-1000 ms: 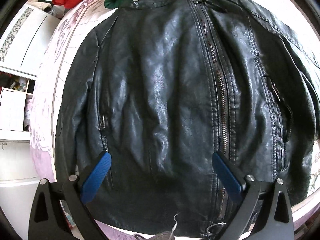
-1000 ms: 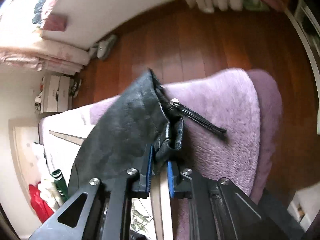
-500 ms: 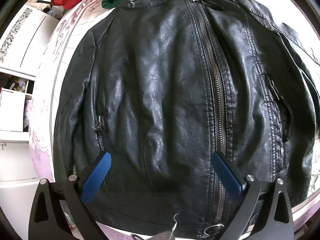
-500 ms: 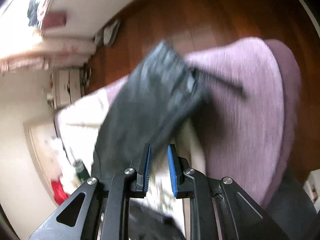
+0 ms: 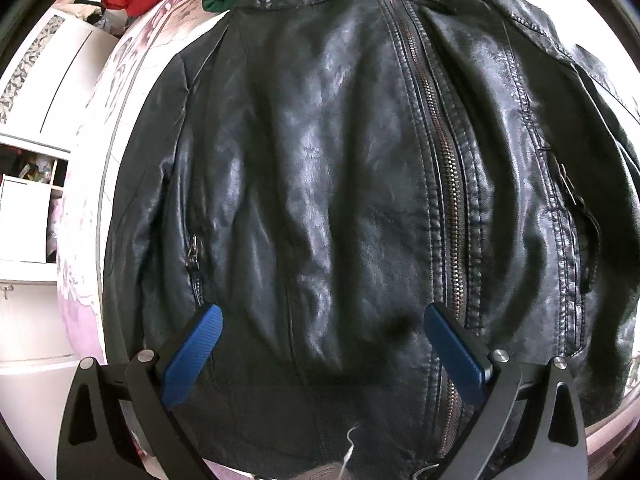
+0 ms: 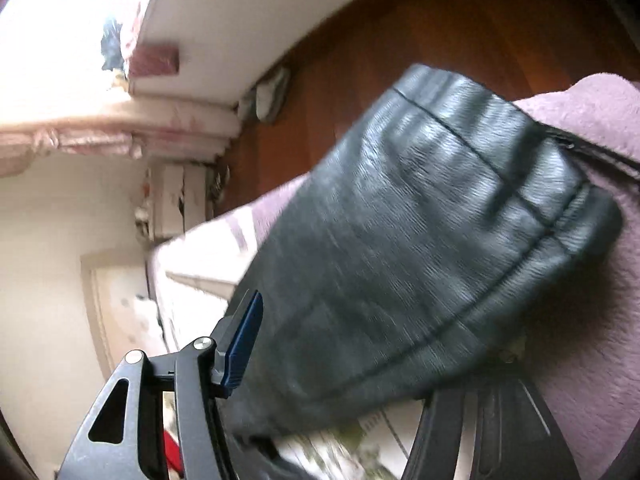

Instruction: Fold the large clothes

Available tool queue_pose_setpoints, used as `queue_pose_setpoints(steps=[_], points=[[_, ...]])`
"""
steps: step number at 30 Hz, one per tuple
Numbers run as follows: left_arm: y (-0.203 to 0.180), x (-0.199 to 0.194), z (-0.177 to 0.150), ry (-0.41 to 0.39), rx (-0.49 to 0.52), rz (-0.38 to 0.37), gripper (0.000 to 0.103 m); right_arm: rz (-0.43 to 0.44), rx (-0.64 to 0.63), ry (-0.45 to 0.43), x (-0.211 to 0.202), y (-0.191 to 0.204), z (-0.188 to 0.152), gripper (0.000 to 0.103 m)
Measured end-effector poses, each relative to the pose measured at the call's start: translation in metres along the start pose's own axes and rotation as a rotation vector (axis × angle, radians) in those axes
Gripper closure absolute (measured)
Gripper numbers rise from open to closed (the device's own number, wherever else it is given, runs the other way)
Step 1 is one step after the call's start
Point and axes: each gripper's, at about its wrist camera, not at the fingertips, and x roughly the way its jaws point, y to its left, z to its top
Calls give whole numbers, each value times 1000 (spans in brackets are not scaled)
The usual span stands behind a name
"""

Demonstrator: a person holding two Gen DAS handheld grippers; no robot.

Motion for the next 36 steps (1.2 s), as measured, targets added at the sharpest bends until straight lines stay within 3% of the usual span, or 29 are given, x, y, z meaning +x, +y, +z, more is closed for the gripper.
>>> queue_pose_setpoints(steps=[2,4,5,10,16,20,26,29,32,34,35,36], points=[[2,-2,2,-15,0,-2,0,0,2,-55,9,14,-4,44],[3,-4,4,-28,-3,-5,0,1,-1,-63,12,19,-3,90],[5,-5,5,-35,-8,-7,0,15,7,-48,14,19,-2,94],[28,-9,11,-45,-76,-32,0,-21,-119,-63,-5,61,0,96],[86,-19,9,-73,-185,-41,0,12,-426,-63,-37,176,-44,98],[127,-15,-5,-77,-238,-15,0,52,-701,-13,-24,258,-133,97],[204,14,-37,-26,-379,59,0,80,-1121,224,59,313,-341,98],[245,34,-54,3,-458,98,0,51,-1390,352,103,300,-464,98],[274,47,-69,29,-512,96,0,-46,-1619,468,131,260,-548,98],[287,49,-75,29,-522,85,0,-127,-1700,598,141,229,-582,94],[291,47,-77,23,-526,77,0,-156,-1705,680,142,216,-591,86],[294,45,-78,15,-529,74,0,-163,-1690,732,142,209,-587,72]])
